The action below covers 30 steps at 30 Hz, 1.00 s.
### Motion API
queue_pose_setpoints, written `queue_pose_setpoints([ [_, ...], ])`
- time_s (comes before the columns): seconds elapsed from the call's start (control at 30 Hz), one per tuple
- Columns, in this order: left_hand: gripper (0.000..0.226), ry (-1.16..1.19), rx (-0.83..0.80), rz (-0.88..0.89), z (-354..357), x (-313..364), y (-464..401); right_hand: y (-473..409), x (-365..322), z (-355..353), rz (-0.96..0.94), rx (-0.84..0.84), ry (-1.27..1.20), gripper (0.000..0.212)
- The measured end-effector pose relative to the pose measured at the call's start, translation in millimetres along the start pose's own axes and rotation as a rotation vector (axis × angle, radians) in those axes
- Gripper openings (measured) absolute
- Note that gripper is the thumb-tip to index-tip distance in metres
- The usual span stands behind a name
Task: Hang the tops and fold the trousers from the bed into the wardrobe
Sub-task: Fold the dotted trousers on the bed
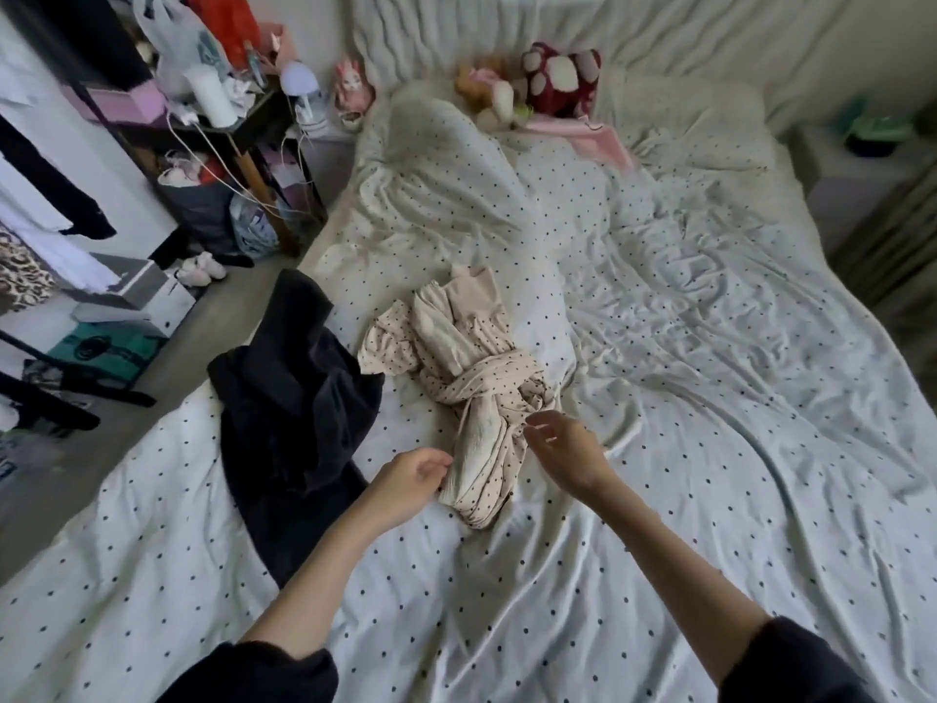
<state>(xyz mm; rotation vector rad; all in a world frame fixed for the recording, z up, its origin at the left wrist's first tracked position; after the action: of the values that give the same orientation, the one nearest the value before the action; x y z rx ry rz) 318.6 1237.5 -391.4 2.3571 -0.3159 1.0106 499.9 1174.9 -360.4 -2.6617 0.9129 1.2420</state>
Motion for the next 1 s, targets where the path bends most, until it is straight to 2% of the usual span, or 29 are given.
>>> queue_pose_setpoints([
  [0.2, 0.024, -0.024, -0.022, 0.000, 14, -26, -96, -69, 42, 65, 0.064, -0.152, 0.135, 0.036],
  [0.27, 0.028, -0.015, -0.020, 0.025, 21, -27, -123, -92, 48, 77, 0.055, -0.148, 0.186, 0.038],
  [0.33, 0.034, -0.043, 0.060, 0.081, 21, -20, -146, -114, 48, 79, 0.042, -0.076, 0.224, 0.045],
  [0.43, 0.038, -0.076, 0.262, 0.294, 17, 3, -176, -151, 40, 82, -0.027, 0.037, 0.324, 0.057],
  [0.5, 0.045, -0.115, 0.229, 0.373, 32, 12, -192, -170, 35, 89, -0.103, 0.017, 0.439, 0.065],
  [0.57, 0.054, -0.234, 0.118, 0.328, 54, 3, -201, -180, 40, 100, -0.170, -0.067, 0.584, 0.066],
  [0.67, 0.037, -0.477, 0.087, 0.301, 66, -13, -198, -177, 57, 110, -0.222, -0.139, 0.709, 0.051],
  [0.77, 0.021, -0.413, 0.130, 0.392, 55, -7, -179, -154, 63, 105, -0.258, -0.102, 0.637, 0.034],
  [0.87, 0.012, -0.333, 0.069, 0.428, 41, -4, -158, -130, 57, 89, -0.206, -0.029, 0.503, 0.018],
  [0.93, 0.011, -0.309, 0.000, 0.406, 36, -4, -140, -118, 46, 73, -0.147, 0.004, 0.414, 0.011],
  [1.0, 0.014, -0.297, 0.009, 0.436, 28, 5, -121, -107, 30, 49, -0.118, 0.048, 0.379, 0.012],
])
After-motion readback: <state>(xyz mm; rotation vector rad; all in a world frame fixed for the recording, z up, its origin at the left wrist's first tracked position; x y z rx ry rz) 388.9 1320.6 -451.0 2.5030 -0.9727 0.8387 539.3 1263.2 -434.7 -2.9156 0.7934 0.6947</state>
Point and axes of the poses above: each hand's wrist, its own y-axis away from the middle knuckle, its own z-axis out of the palm, x = y × z, the point moved 9 cm from there along -y, towards the middle knuckle, and after that the axes turned 12 degrees about x, right-handed, at the moved point
